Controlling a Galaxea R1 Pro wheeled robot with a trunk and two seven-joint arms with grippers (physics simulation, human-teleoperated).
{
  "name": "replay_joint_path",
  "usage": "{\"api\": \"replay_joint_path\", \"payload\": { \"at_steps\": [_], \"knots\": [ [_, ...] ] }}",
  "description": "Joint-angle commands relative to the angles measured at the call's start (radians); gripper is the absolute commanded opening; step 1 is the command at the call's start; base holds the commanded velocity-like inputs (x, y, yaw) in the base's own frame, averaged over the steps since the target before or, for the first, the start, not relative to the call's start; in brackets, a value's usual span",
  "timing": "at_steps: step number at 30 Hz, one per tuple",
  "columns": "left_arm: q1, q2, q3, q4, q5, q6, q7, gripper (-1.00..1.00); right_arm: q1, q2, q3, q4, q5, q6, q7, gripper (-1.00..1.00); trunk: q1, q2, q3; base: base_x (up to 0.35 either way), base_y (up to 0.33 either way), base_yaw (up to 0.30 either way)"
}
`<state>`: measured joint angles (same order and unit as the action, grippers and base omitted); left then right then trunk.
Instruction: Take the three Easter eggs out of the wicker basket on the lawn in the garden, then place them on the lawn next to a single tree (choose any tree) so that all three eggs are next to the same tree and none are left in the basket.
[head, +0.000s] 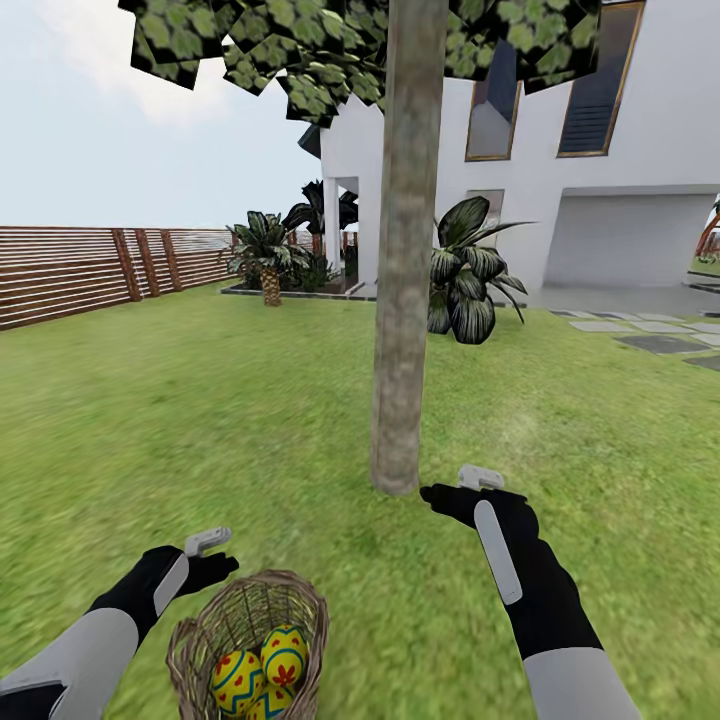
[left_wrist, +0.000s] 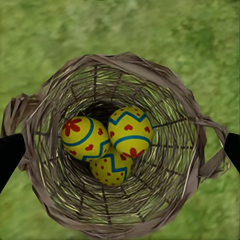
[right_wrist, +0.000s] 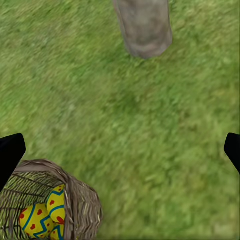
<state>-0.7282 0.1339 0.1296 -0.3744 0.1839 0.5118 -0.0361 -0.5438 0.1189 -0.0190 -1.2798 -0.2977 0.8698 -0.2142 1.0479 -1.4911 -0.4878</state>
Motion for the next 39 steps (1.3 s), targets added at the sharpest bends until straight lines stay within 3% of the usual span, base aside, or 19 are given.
{"api": "replay_joint_path", "payload": {
  "at_steps": [1,32,39],
  "knots": [
    [0.000,0.000,0.007,-0.001,0.000,0.006,-0.004,1.00,-0.001,0.001,-0.002,-0.001,-0.011,0.003,-0.008,1.00,0.004,-0.008,-0.004,0.000,0.000,0.000],
    [0.000,0.001,0.012,-0.001,0.001,-0.031,-0.001,1.00,-0.001,0.002,-0.002,0.002,-0.011,0.003,-0.008,1.00,0.123,-0.225,-0.101,0.000,0.000,0.000],
    [0.000,0.000,0.013,-0.001,0.006,-0.053,0.062,1.00,-0.001,0.003,-0.002,0.002,-0.011,0.003,-0.008,1.00,0.150,-0.274,-0.123,0.000,0.000,0.000]
  ]
}}
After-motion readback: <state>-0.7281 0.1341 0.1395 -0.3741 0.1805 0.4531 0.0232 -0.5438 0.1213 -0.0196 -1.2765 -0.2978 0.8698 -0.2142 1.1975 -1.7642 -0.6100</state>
